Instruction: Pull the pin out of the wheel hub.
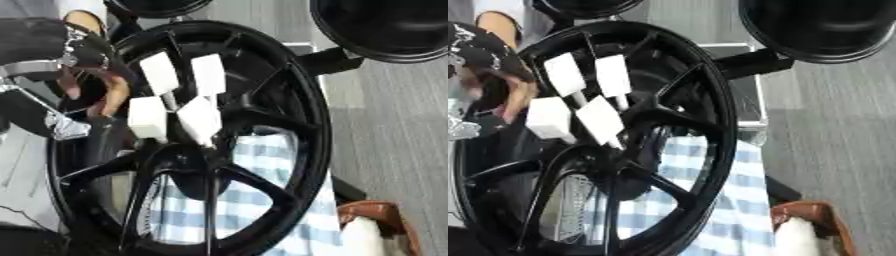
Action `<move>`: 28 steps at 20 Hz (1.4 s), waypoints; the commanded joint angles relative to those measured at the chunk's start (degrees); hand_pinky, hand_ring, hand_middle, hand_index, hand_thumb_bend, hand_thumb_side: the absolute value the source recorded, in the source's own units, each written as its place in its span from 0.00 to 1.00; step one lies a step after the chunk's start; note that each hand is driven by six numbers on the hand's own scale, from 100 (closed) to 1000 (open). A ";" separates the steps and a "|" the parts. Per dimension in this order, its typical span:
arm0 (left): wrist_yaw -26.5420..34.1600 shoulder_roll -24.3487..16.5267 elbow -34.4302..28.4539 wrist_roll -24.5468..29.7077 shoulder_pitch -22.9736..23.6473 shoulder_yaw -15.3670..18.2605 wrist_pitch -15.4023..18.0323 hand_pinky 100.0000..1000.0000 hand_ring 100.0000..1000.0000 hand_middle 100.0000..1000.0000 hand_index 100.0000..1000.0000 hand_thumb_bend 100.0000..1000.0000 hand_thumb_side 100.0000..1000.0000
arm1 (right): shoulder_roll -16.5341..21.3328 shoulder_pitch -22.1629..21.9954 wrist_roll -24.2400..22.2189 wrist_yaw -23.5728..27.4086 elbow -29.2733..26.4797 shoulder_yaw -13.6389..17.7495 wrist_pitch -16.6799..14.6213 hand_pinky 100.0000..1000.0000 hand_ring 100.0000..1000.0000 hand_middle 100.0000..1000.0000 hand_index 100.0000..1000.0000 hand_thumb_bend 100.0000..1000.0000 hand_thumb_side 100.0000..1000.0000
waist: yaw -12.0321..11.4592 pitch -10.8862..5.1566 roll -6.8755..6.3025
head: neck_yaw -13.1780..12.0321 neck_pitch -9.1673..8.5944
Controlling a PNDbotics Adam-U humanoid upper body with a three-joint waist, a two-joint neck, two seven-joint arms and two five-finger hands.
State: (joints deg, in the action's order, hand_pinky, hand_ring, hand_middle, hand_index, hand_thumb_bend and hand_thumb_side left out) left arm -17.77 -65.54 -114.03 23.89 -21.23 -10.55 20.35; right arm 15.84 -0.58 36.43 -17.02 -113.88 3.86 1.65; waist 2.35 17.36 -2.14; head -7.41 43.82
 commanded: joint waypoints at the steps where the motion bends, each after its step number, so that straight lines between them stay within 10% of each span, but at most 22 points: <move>1: -0.24 -2.22 -0.57 -0.11 -0.46 0.46 -0.57 0.76 0.70 0.62 0.84 0.17 0.63 | 0.51 0.02 -0.20 0.31 -0.71 0.13 0.01 0.67 0.48 0.36 0.73 0.00 0.54 | 0.05 -0.71 0.06 | -0.13 0.30; 28: -2.77 -2.66 -0.57 1.07 -1.27 -3.06 -4.89 0.77 0.71 0.64 0.85 0.24 0.77 | -0.08 -0.13 -0.69 0.53 -0.71 -0.29 0.29 0.67 0.48 0.36 0.73 0.00 0.57 | 0.28 -0.30 0.18 | -0.06 0.30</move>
State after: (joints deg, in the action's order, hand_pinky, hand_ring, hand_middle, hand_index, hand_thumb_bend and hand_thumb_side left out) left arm -20.43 -66.04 -114.01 25.24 -22.18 -14.30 15.62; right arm 15.34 -0.62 35.84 -16.94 -113.88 3.47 2.00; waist 2.70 18.03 -1.99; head -7.39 43.82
